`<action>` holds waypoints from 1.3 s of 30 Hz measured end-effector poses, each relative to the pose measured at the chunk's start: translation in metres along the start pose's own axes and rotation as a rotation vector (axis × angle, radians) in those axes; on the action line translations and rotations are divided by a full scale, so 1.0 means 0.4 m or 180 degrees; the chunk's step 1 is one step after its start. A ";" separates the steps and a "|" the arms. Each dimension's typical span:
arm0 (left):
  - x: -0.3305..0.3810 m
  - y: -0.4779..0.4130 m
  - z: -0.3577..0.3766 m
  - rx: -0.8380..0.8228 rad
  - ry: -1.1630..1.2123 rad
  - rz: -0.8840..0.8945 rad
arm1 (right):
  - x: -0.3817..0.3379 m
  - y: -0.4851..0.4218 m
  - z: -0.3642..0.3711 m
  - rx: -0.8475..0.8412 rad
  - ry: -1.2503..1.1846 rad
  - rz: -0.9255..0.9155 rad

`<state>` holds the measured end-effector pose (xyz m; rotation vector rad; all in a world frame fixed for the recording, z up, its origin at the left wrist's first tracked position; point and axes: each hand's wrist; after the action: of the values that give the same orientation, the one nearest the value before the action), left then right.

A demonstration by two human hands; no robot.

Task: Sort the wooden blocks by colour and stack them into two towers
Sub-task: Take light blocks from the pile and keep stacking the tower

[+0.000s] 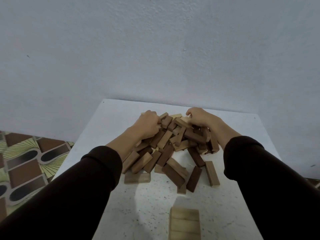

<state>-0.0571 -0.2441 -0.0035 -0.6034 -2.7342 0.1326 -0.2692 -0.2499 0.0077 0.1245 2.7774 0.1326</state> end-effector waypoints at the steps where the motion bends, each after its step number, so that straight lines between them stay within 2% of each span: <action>1: 0.001 0.002 -0.002 -0.0056 0.0052 -0.0044 | -0.002 0.001 -0.001 -0.0047 -0.0011 0.0052; 7: 0.010 0.014 -0.026 -0.0192 0.0308 -0.0227 | -0.020 0.009 -0.010 -0.0153 -0.0226 0.0139; 13: 0.010 0.031 -0.036 -0.0091 0.0549 -0.0477 | -0.048 0.019 0.007 0.0196 -0.0220 0.0172; 21: 0.021 0.062 -0.058 0.0351 0.1271 -0.0645 | -0.085 0.062 -0.020 0.0494 -0.0330 0.0151; 26: 0.052 0.092 -0.084 0.0649 0.2063 -0.0964 | -0.144 0.137 -0.085 0.0866 -0.1039 -0.0114; 29: 0.081 0.128 -0.125 0.0860 0.2559 -0.0938 | -0.186 0.220 -0.120 0.0599 -0.1932 -0.0001; 31: 0.096 0.168 -0.156 0.0952 0.2912 -0.0882 | -0.210 0.275 -0.130 0.0370 -0.2245 0.0021; 35: 0.100 0.280 -0.193 0.0970 0.3323 -0.0836 | -0.250 0.361 -0.112 0.0177 -0.2176 -0.0140; 39: 0.057 0.393 -0.189 0.0826 0.3351 -0.1042 | -0.306 0.443 -0.077 0.0309 -0.1569 -0.0593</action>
<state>0.0110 -0.0905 0.0490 -0.0737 -1.7108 0.0581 -0.1535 -0.0892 0.0980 -0.0705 2.2876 -0.0730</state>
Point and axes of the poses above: each hand's wrist, its own y-axis away from the middle knuckle, its own z-axis out of the palm, x = y × z, and after that the axes turned 14 degrees about x, right-handed
